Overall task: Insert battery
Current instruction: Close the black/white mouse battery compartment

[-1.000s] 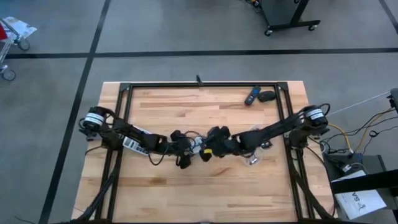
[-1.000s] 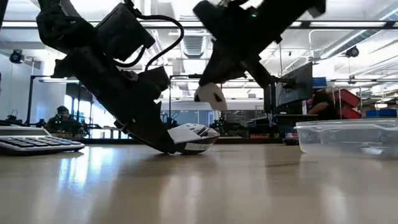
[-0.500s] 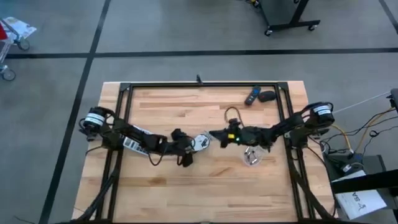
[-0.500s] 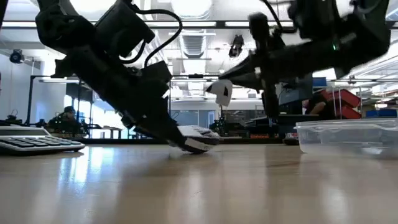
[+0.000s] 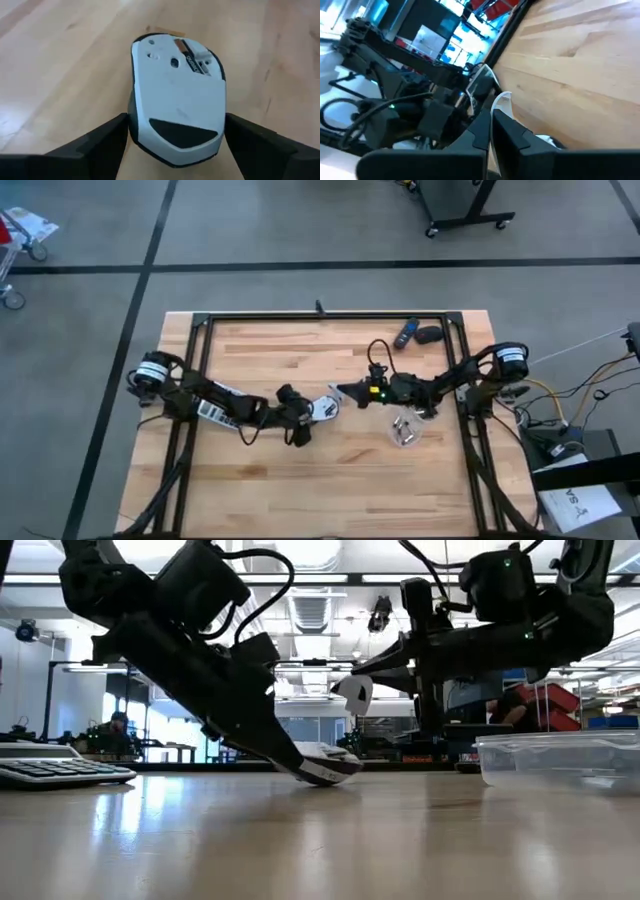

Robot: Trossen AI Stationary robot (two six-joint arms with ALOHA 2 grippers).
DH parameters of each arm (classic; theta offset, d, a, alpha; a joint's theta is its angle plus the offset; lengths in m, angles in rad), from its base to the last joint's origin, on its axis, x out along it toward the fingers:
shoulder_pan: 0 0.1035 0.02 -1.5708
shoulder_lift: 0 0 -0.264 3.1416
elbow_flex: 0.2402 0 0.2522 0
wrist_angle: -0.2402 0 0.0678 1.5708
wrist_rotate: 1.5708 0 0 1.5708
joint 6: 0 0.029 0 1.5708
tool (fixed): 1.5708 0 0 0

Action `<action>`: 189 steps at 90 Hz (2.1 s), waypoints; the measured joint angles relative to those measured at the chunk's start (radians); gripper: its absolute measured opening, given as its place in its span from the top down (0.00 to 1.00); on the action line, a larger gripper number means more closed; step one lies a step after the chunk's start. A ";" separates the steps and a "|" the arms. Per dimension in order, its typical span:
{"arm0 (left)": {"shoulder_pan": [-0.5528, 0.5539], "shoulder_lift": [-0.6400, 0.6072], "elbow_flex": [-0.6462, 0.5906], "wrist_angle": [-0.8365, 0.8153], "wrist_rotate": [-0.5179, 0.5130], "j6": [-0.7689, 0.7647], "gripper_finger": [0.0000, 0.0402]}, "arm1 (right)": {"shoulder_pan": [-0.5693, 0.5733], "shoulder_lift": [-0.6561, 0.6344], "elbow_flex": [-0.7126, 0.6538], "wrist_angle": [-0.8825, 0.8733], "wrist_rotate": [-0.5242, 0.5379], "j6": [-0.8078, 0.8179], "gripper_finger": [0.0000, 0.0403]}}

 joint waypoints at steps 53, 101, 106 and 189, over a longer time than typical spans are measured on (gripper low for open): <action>0.002 0.000 0.000 0.017 -0.063 0.118 0.26 | -0.001 0.001 0.001 -0.086 -0.037 0.024 1.00; 0.021 0.000 0.000 0.021 -0.104 0.203 0.25 | -0.006 0.001 0.001 -0.090 -0.040 0.002 1.00; 0.022 0.002 0.000 0.022 -0.097 0.203 0.25 | -0.006 0.001 0.001 -0.090 -0.040 0.000 1.00; 0.049 0.099 0.028 0.109 -0.118 0.169 0.39 | -0.013 0.002 0.002 -0.046 -0.030 0.024 1.00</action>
